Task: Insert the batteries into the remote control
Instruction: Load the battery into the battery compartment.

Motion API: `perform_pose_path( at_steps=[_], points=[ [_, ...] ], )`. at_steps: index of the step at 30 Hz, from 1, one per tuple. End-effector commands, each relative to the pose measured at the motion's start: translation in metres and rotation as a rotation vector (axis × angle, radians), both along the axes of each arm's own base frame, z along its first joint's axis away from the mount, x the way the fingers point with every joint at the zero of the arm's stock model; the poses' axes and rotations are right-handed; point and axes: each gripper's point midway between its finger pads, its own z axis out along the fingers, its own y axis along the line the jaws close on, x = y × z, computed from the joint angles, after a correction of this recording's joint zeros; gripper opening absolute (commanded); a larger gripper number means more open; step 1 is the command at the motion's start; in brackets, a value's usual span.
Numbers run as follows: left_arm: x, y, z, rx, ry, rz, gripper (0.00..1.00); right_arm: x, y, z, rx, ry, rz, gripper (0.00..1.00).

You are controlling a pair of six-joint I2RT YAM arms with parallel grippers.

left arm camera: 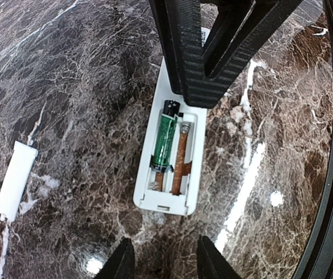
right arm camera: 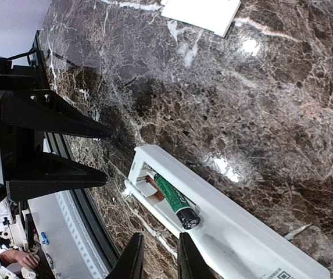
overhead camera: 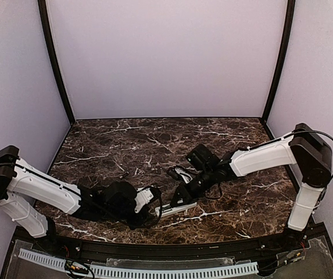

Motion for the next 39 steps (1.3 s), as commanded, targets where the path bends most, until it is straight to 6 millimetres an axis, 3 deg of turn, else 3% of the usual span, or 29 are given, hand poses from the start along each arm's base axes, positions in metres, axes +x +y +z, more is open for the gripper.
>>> perform_pose_path(
  at_steps=[1,30,39],
  points=[
    [0.000,0.004,-0.004,0.013,0.000,-0.005,0.38,0.002,0.002,-0.003,-0.020,-0.018,0.007,0.20],
    [0.000,0.001,-0.009,0.032,0.001,-0.020,0.37,-0.001,0.016,-0.014,-0.013,0.021,0.022,0.13],
    [0.001,0.001,-0.008,0.033,-0.003,-0.019,0.37,0.000,0.016,-0.012,-0.012,0.015,0.021,0.18]
  ],
)
